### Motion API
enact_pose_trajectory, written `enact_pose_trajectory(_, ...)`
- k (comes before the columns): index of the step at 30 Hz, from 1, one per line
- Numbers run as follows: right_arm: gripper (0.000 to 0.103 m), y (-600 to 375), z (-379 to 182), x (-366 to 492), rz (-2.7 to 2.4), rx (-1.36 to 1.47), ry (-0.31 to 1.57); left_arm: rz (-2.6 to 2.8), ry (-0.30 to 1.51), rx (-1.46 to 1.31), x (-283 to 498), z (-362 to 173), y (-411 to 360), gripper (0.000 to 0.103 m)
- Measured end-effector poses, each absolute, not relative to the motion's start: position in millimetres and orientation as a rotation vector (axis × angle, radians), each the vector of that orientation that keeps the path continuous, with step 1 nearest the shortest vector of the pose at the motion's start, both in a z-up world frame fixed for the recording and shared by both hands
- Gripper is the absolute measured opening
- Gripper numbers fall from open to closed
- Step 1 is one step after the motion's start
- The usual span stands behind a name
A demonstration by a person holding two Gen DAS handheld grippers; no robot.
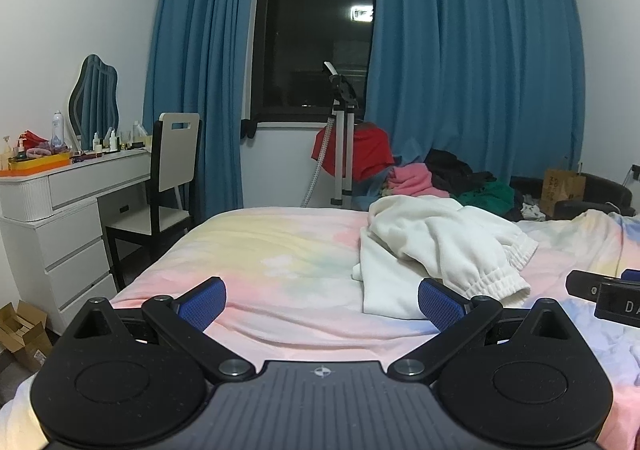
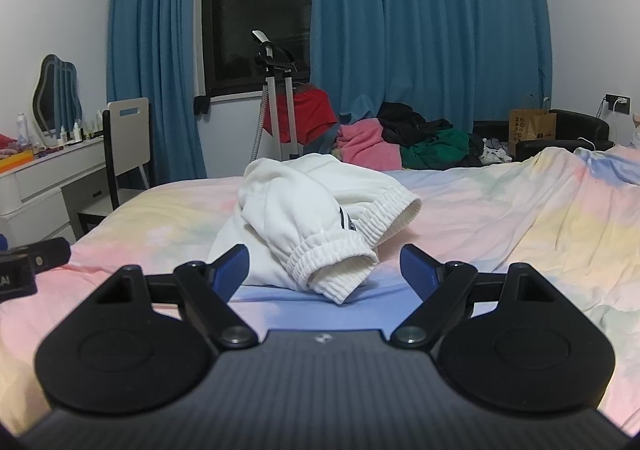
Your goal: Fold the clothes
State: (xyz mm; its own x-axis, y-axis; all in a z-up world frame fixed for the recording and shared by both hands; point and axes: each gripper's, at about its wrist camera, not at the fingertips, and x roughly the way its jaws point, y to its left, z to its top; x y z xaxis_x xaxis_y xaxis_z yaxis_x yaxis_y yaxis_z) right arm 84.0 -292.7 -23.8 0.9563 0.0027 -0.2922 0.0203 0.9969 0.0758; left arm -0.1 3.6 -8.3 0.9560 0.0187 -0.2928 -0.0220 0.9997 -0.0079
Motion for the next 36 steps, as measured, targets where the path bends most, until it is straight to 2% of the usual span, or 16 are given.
enact_pose_trajectory(13,0.083,-281.2,2.7,70.7,0.015,0.137,0.283,0.015,0.289,-0.031,1.1,-6.5,6.9,0.103)
enact_pose_trajectory(15,0.075,-278.1,13.4,67.7,0.001,0.170,0.279,0.012,0.281,-0.027,-0.6,-3.7,7.6,0.103)
enact_pose_trajectory(19,0.075,-274.7,33.7,65.4,-0.024,0.226,0.255,0.012,0.254,-0.005,-2.9,0.0,6.8,0.103)
enact_pose_trajectory(22,0.064,-275.5,32.8,65.3,-0.041,0.214,0.221,0.001,0.244,0.016,-2.6,-3.4,3.2,0.103)
enact_pose_trajectory(23,0.057,-275.3,29.7,66.6,-0.053,0.193,0.219,-0.009,0.247,0.018,-1.5,-6.0,1.4,0.103)
enact_pose_trajectory(24,0.044,-277.4,23.8,68.3,-0.063,0.183,0.229,-0.020,0.252,0.020,-0.1,-8.8,-0.5,0.103)
enact_pose_trajectory(25,0.036,-279.6,17.8,70.0,-0.072,0.174,0.239,-0.031,0.262,0.025,2.3,-12.7,-3.4,0.103)
enact_pose_trajectory(26,0.023,-283.3,12.2,72.2,-0.081,0.173,0.254,-0.042,0.272,0.030,4.7,-16.7,-6.2,0.103)
enact_pose_trajectory(27,0.020,-288.2,7.8,73.4,-0.089,0.177,0.258,-0.054,0.283,0.035,7.1,-20.7,-9.1,0.103)
enact_pose_trajectory(36,0.020,-327.9,-16.4,80.1,-0.199,0.241,0.251,-0.194,0.325,0.246,66.7,-58.0,-79.6,0.103)
